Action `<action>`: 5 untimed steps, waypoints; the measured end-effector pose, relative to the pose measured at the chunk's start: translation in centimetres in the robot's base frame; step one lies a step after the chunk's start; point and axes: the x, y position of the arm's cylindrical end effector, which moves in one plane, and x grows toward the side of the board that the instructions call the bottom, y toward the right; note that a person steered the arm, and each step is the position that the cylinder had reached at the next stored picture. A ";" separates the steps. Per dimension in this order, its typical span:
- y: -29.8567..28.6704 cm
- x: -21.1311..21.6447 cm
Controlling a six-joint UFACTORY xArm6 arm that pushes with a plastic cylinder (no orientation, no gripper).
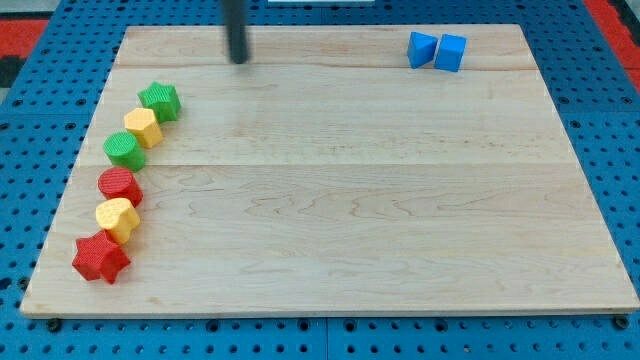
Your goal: Drag the green star to the bottom of blue triangle
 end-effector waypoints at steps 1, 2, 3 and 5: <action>-8.3 6.1; -11.1 11.3; -4.5 9.7; 0.7 3.6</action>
